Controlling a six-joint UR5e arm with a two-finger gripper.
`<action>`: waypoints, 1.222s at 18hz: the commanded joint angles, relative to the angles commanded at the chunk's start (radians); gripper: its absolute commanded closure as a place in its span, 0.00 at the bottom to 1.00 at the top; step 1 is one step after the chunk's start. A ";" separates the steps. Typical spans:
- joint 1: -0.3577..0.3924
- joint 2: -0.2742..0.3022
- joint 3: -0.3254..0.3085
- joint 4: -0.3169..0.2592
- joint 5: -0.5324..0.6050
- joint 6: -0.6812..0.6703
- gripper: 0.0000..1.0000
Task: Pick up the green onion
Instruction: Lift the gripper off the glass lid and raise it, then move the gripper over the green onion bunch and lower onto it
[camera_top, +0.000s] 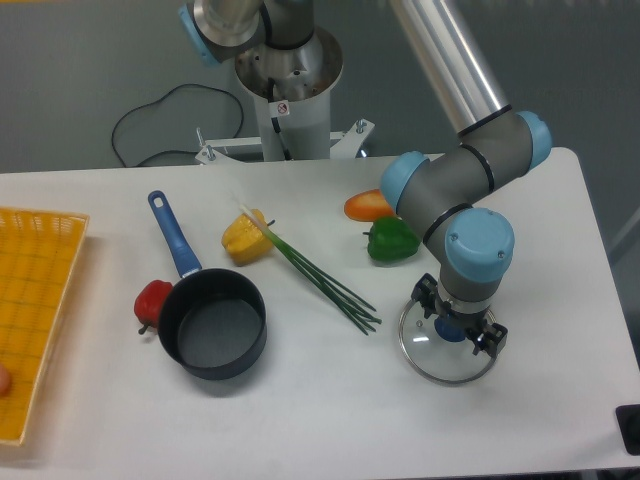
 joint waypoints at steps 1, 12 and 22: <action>0.000 0.003 -0.006 0.003 0.003 0.000 0.00; -0.043 0.123 -0.089 0.000 -0.001 -0.031 0.00; -0.138 0.187 -0.216 0.000 -0.018 -0.334 0.00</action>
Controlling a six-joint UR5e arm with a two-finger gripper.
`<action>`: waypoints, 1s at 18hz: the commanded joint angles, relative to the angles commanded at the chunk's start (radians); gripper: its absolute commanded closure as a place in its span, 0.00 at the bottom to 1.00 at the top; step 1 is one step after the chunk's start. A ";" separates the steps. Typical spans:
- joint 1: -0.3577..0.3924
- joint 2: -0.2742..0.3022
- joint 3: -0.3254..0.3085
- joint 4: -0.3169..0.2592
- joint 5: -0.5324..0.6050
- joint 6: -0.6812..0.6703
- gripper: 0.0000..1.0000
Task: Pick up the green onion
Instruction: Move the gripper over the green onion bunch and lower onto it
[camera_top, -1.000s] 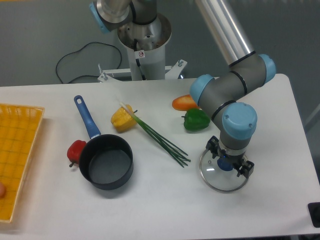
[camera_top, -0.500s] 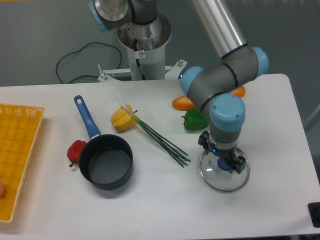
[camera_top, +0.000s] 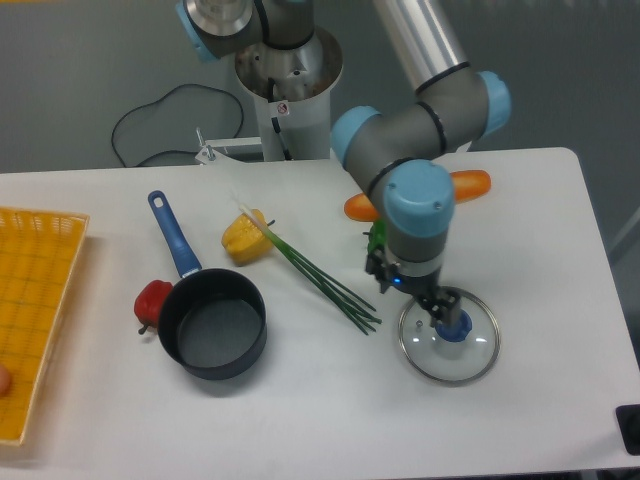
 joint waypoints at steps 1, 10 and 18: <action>-0.014 0.000 -0.011 0.002 0.002 -0.031 0.00; -0.084 0.032 -0.041 -0.023 0.009 -0.275 0.00; -0.085 0.083 -0.087 -0.115 0.015 -0.347 0.00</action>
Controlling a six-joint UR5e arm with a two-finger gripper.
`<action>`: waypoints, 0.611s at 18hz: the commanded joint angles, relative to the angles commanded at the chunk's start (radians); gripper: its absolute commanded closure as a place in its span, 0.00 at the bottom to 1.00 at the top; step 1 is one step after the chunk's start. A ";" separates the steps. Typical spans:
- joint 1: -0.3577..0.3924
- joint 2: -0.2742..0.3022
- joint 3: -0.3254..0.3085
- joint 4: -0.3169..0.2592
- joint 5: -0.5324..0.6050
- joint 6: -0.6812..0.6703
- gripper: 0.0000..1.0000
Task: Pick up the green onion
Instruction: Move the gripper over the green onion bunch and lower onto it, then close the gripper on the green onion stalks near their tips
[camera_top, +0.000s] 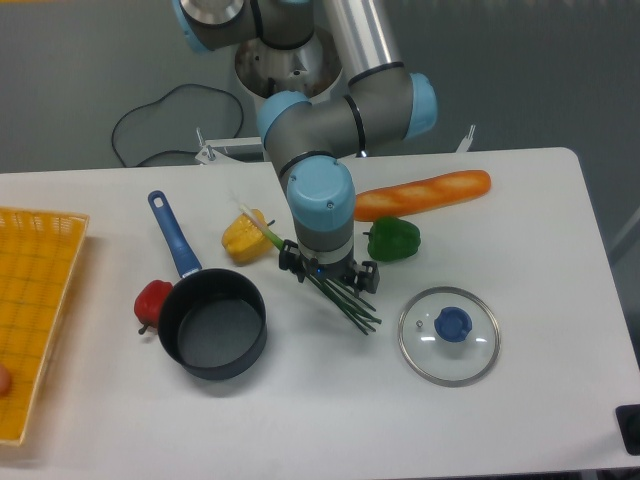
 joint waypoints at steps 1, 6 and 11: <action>-0.002 0.005 -0.005 -0.009 0.005 0.002 0.00; -0.003 0.034 -0.067 -0.043 0.018 -0.024 0.00; -0.043 0.025 -0.066 -0.048 0.017 -0.190 0.00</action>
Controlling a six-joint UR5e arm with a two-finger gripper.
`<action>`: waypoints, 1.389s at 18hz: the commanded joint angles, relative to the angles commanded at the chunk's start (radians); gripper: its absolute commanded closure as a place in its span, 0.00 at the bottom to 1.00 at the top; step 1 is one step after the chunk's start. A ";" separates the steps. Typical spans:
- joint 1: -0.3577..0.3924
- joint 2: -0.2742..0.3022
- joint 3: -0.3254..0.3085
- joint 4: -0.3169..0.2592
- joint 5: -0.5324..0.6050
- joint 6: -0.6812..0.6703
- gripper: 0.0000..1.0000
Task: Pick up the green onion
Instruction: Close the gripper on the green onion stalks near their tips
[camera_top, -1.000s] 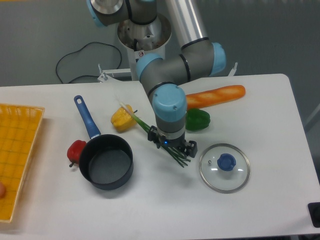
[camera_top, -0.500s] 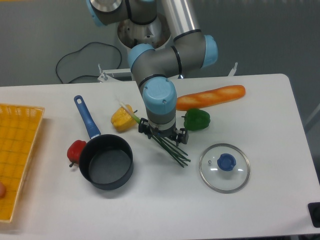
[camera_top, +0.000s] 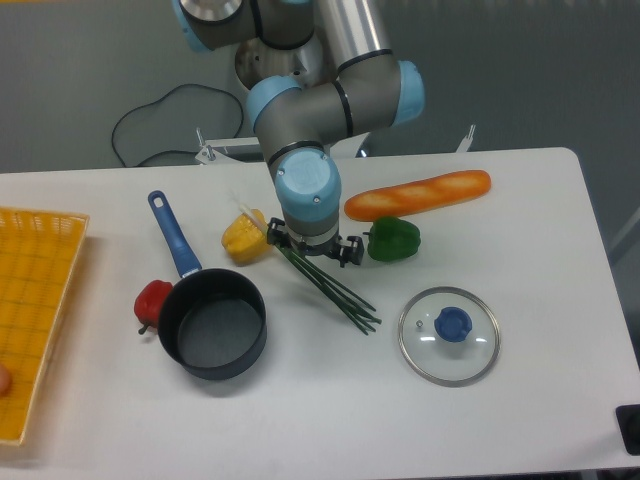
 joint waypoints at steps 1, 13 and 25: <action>-0.012 -0.003 0.005 0.002 0.000 -0.023 0.00; -0.040 -0.011 -0.023 -0.078 0.054 -0.235 0.00; -0.086 -0.055 -0.006 -0.068 0.049 -0.358 0.00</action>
